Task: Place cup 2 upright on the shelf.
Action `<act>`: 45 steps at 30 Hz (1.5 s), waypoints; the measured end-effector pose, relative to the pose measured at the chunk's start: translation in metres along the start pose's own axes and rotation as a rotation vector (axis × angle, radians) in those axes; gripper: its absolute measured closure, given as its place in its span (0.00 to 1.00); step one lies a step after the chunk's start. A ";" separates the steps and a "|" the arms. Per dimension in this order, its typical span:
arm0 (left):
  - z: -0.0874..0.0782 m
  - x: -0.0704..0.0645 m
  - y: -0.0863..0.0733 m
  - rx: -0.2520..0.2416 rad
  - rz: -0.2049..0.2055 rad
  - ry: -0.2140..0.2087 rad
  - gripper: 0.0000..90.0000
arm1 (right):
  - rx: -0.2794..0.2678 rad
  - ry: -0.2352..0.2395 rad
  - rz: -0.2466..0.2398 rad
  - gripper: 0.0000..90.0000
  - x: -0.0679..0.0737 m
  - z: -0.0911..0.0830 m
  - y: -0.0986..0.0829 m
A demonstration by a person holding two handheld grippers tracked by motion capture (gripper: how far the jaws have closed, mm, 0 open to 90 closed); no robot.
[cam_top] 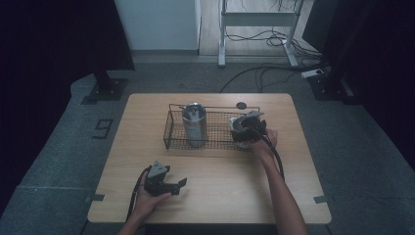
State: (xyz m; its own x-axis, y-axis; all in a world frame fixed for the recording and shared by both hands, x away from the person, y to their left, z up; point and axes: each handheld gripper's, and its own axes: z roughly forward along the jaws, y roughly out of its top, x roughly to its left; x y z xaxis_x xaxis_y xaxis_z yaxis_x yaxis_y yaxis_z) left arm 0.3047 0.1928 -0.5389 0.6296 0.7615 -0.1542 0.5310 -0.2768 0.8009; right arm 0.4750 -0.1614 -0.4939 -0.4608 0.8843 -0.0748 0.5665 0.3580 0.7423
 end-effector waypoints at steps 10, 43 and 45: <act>0.001 -0.001 0.000 0.001 0.002 0.001 0.11 | 0.036 -0.023 0.005 0.06 -0.001 -0.004 -0.002; 0.000 0.000 0.000 -0.005 -0.003 0.002 0.11 | -0.267 0.073 0.079 0.12 -0.005 -0.060 0.007; 0.000 0.000 0.000 -0.003 -0.003 0.002 0.11 | -0.272 0.080 0.074 0.14 -0.005 -0.063 0.004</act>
State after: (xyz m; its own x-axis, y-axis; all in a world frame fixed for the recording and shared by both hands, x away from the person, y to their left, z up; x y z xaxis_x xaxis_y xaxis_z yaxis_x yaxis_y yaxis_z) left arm 0.3047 0.1926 -0.5391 0.6272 0.7632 -0.1554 0.5309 -0.2729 0.8023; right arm 0.4365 -0.1830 -0.4488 -0.4835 0.8748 0.0307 0.4013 0.1904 0.8959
